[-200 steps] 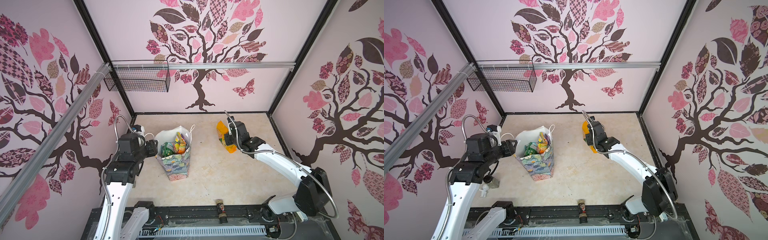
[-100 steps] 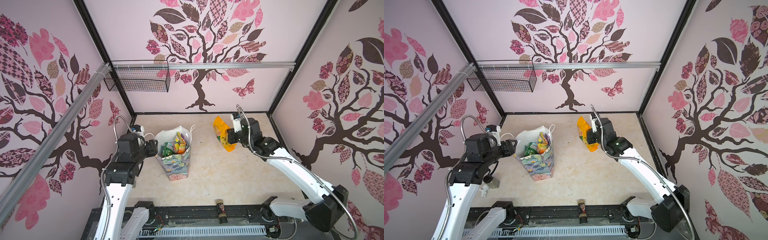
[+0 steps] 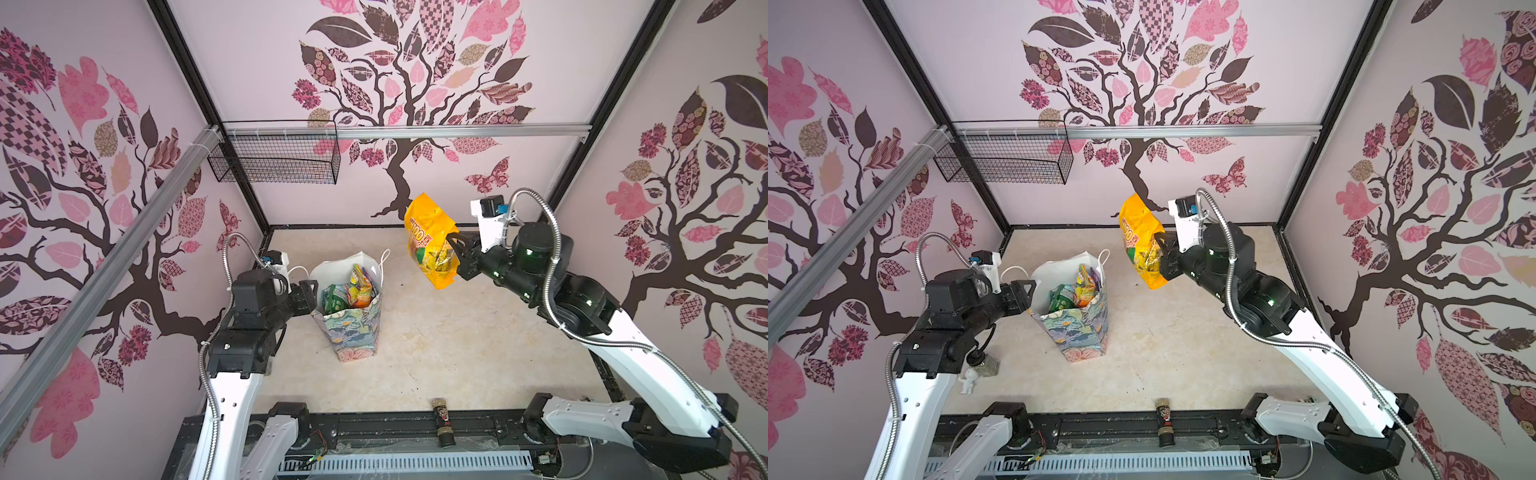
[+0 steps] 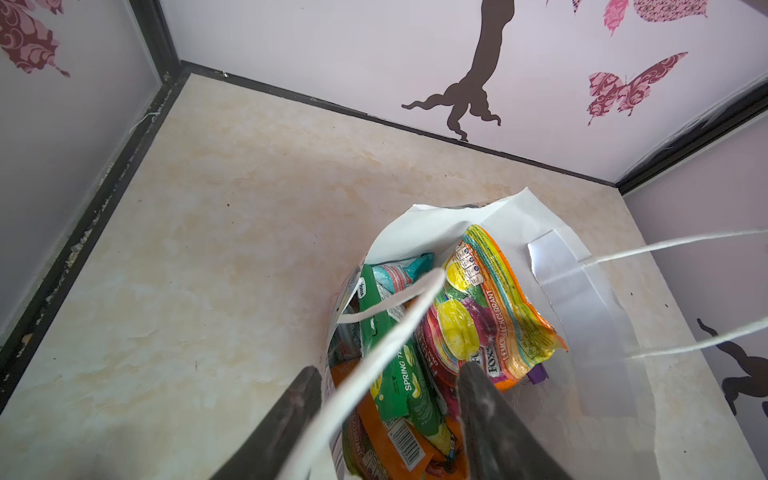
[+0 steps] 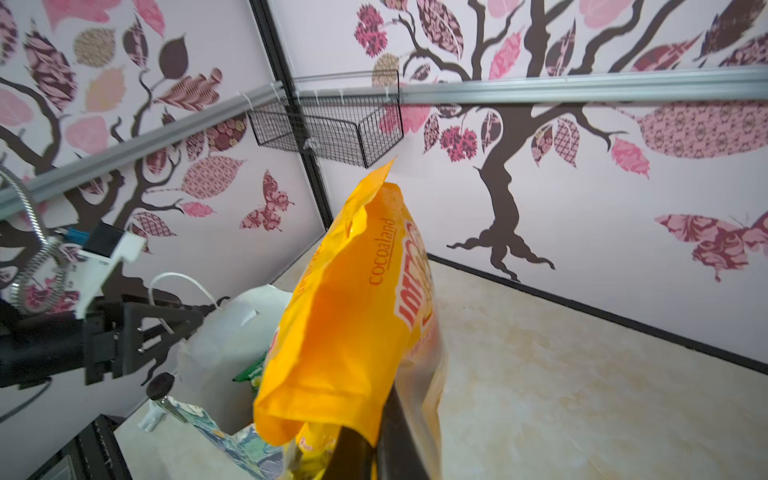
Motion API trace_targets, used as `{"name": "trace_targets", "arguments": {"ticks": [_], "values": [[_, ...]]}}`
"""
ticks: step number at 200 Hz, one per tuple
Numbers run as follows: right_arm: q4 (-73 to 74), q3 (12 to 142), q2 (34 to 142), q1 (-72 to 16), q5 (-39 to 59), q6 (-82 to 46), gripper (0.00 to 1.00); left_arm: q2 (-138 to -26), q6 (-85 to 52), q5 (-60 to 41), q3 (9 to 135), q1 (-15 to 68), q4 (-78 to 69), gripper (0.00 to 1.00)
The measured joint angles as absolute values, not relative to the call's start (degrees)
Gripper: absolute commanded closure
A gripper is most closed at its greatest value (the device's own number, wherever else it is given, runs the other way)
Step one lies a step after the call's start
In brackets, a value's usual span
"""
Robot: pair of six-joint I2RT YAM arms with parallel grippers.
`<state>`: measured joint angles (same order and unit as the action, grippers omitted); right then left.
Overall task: Place the snacks into the paper bag
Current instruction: 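Lift the yellow LOT100 packet upward with the right gripper, then carry the yellow packet over the bag opening with the right gripper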
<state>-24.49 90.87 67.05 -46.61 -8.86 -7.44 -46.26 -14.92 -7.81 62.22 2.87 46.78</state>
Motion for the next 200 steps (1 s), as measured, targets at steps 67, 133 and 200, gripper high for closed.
{"name": "trace_targets", "arguments": {"ticks": [67, 133, 200], "values": [[-28.40, 111.68, 78.63, -57.54, -12.49, -2.94, 1.00, -47.16, -14.52, -7.88, 62.22, 2.87, 46.72, 0.43], [-32.23, 119.50, 89.65, -67.46, -18.57, 3.95, 1.00, -47.31, -14.04, -8.40, 62.02, 2.57, 46.04, 0.44], [-34.11, 122.58, 100.82, -69.28, -26.50, 10.52, 1.00, -47.11, -13.87, -9.34, 61.69, 2.48, 45.84, 0.44]]}}
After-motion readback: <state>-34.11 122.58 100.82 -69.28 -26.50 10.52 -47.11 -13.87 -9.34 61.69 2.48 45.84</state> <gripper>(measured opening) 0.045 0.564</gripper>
